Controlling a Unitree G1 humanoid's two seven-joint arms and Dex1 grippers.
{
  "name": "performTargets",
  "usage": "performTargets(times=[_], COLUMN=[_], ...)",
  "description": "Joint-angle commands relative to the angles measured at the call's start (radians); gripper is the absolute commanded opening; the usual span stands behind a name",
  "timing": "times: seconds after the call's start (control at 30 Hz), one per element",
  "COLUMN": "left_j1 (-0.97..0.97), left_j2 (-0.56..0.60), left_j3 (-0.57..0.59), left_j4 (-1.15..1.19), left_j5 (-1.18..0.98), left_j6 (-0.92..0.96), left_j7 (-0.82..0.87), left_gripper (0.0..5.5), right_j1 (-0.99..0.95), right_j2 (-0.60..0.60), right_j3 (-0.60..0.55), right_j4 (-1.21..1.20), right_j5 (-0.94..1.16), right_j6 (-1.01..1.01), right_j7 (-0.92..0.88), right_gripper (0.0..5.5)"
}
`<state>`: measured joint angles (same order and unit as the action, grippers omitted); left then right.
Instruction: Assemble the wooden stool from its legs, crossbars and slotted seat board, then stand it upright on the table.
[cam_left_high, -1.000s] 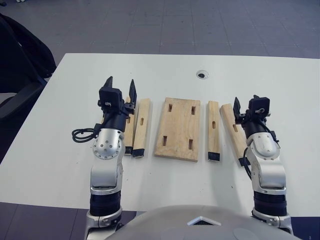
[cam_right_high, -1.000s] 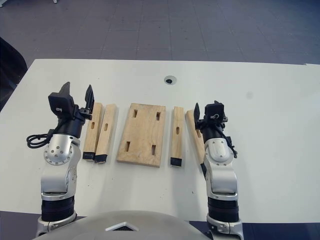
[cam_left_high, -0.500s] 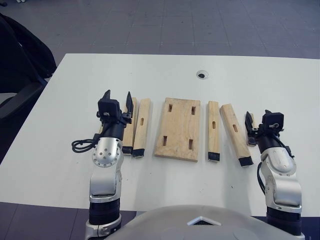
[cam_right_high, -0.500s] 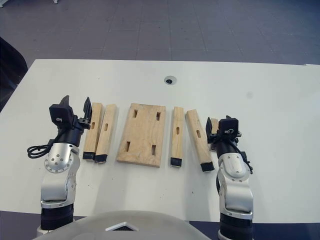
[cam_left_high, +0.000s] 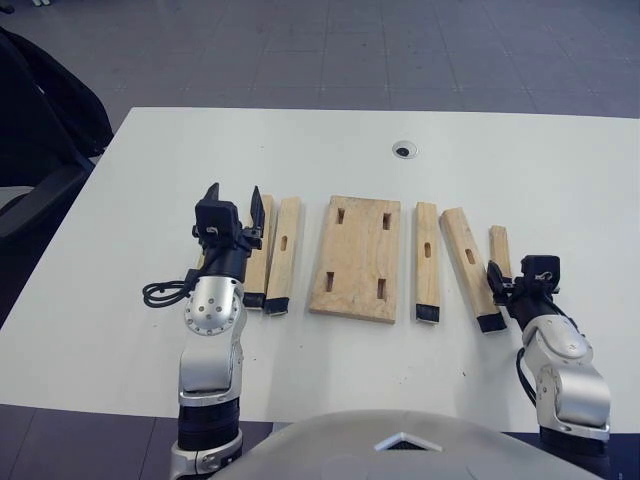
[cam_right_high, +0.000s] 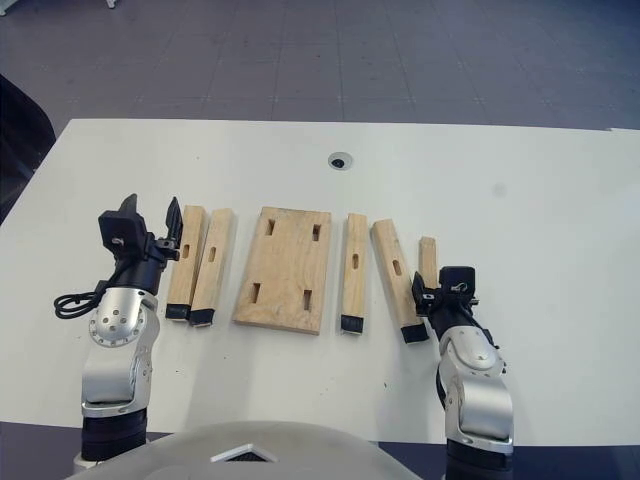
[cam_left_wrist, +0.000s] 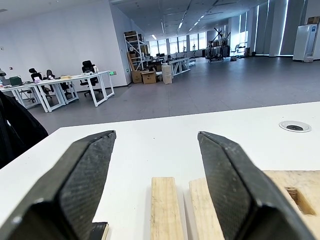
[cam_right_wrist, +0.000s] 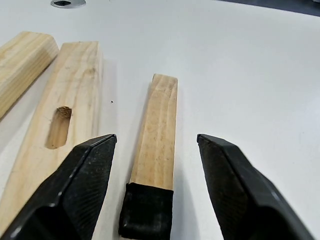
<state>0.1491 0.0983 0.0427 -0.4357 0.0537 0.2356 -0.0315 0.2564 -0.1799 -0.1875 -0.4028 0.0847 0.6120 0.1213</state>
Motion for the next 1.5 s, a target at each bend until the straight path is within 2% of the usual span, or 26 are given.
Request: performTargets(times=[0.03, 0.27, 0.43, 0.6, 0.73, 0.87, 0.93, 1.03, 1.1, 1.27, 1.33, 1.5], left_j1=[-0.017, -0.022, -0.017, -0.009, -0.014, -0.058, -0.124, -0.255, -0.332, -0.499, -0.514, -0.517], left_j2=[-0.003, -0.008, -0.015, -0.02, -0.017, -0.007, 0.002, -0.021, -0.024, -0.004, 0.003, -0.011], left_j3=[0.003, 0.007, 0.008, 0.004, 0.005, 0.021, 0.077, 0.205, 0.27, 0.347, 0.327, 0.281], left_j4=[0.02, 0.021, 0.017, 0.017, 0.023, 0.025, 0.013, 0.008, 0.042, 0.187, 0.224, 0.216], left_j5=[0.004, 0.0, -0.001, -0.003, -0.003, -0.045, -0.19, -0.589, -0.832, -1.34, -1.39, -1.416], left_j6=[0.001, 0.005, 0.006, 0.003, 0.001, 0.028, 0.131, 0.406, 0.56, 0.797, 0.818, 0.776], left_j7=[0.011, 0.011, 0.013, 0.012, 0.007, -0.022, -0.086, -0.153, -0.155, -0.088, -0.08, -0.09], left_gripper=[3.05, 3.05, 3.01, 3.01, 3.01, 3.01, 3.01, 3.01, 3.01, 3.81, 4.18, 4.23], right_j1=[-0.051, -0.072, -0.052, -0.034, -0.043, -0.153, -0.263, -0.374, -0.42, -0.528, -0.549, -0.541], right_j2=[0.013, -0.007, -0.044, -0.016, 0.001, -0.009, -0.049, -0.166, -0.202, -0.192, -0.171, -0.149], right_j3=[-0.013, -0.024, -0.005, -0.007, -0.011, -0.016, -0.007, 0.139, 0.23, 0.291, 0.302, 0.351], right_j4=[0.007, -0.033, -0.05, -0.051, -0.047, -0.064, -0.039, 0.06, 0.116, 0.195, 0.19, 0.131], right_j5=[0.014, 0.014, -0.017, 0.017, 0.039, 0.026, 0.019, -0.065, -0.112, -0.064, -0.024, 0.009], right_j6=[0.085, 0.261, 0.274, 0.259, 0.228, 0.092, -0.01, -0.236, -0.376, -0.558, -0.553, -0.535], right_j7=[-0.03, -0.062, -0.056, -0.036, -0.028, -0.042, -0.013, 0.13, 0.202, 0.331, 0.364, 0.407], right_gripper=[2.97, 2.97, 2.23, 1.33, 1.32, 1.32, 1.32, 1.32, 1.32, 1.32, 1.32, 1.32])
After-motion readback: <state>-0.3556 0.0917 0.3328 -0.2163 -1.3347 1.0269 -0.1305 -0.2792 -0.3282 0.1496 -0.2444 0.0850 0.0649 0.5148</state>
